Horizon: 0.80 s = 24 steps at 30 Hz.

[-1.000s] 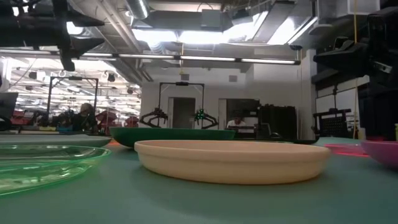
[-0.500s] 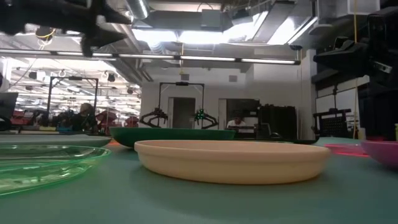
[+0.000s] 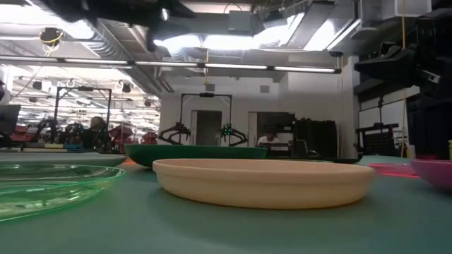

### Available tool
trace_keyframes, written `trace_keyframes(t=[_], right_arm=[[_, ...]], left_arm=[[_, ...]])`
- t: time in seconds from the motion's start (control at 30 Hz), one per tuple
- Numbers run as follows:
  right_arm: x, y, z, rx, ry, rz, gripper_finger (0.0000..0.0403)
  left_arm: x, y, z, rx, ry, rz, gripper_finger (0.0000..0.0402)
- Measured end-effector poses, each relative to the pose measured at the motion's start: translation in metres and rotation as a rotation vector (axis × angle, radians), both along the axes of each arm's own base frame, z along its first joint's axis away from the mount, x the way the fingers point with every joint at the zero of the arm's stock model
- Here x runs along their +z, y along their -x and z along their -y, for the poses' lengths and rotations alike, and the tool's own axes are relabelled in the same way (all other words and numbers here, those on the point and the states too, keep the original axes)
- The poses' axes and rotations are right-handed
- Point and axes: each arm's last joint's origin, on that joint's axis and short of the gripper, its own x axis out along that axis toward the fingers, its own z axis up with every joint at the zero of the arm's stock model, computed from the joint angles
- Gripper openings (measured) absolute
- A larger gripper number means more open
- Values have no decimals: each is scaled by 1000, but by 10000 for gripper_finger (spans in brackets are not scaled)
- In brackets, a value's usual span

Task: Stack plastic plates
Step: Stack the green plate on top of the gray plate

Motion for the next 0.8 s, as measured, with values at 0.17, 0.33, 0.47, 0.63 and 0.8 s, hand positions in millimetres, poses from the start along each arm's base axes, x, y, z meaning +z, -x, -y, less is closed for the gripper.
trace_keyframes(t=[0.17, 0.33, 0.47, 0.63, 0.8], right_arm=[[0, 0, 0, -1, 0, -1, 0], [0, 0, 0, 0, 0, -2, 0], [0, 0, 0, -1, 0, -2, 0], [0, 0, 0, -1, 0, -3, 0], [0, 0, 0, -1, 0, -3, 0]], left_arm=[[4, -26, -26, -68, 6, -42, 200], [1, -47, -50, -112, 31, -102, 200], [-9, -59, -67, -99, 52, -147, 200], [-31, -67, -86, -75, 106, -224, 200], [-56, -67, -97, -50, 189, -341, 200]])
